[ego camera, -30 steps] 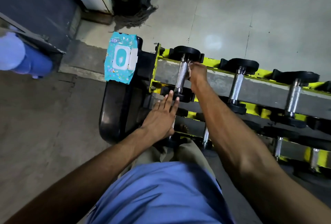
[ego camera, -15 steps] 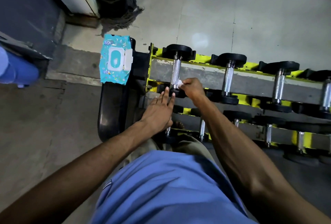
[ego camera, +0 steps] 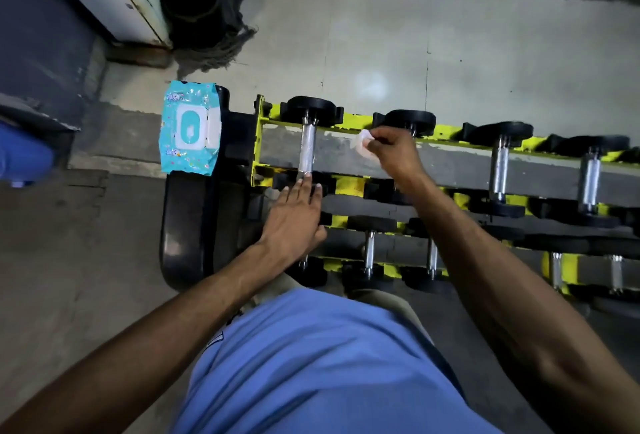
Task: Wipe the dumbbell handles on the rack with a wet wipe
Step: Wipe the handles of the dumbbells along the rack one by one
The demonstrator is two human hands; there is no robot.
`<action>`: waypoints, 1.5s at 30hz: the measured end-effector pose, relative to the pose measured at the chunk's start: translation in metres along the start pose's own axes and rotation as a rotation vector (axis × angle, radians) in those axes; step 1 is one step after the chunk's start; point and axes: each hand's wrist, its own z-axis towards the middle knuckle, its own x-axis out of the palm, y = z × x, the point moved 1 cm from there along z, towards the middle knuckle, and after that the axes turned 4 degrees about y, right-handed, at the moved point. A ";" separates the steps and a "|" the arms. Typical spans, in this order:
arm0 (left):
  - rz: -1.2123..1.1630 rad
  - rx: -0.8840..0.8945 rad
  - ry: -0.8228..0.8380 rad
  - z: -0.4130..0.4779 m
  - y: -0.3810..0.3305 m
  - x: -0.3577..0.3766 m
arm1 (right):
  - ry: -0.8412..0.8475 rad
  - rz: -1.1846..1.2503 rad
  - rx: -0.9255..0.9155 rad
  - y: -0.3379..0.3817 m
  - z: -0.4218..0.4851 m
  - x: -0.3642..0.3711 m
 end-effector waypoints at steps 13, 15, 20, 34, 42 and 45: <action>-0.156 -0.212 -0.015 0.002 -0.025 0.013 | 0.005 -0.050 0.186 -0.012 0.015 0.111; -0.176 -0.245 -0.008 0.001 -0.029 0.014 | -0.002 -0.050 0.209 -0.016 0.018 0.111; -0.225 -0.256 -0.018 -0.003 -0.032 0.012 | 0.083 -0.167 0.113 -0.023 0.006 0.107; -0.269 -0.147 -0.045 -0.015 -0.014 0.024 | 0.758 -1.581 -0.757 0.065 0.019 0.132; -0.215 -0.038 -0.032 -0.014 -0.001 0.032 | 0.799 -1.452 -0.657 0.071 0.019 0.126; -0.198 -0.009 -0.040 -0.012 0.000 0.036 | 0.742 -1.389 -0.719 0.062 0.017 0.109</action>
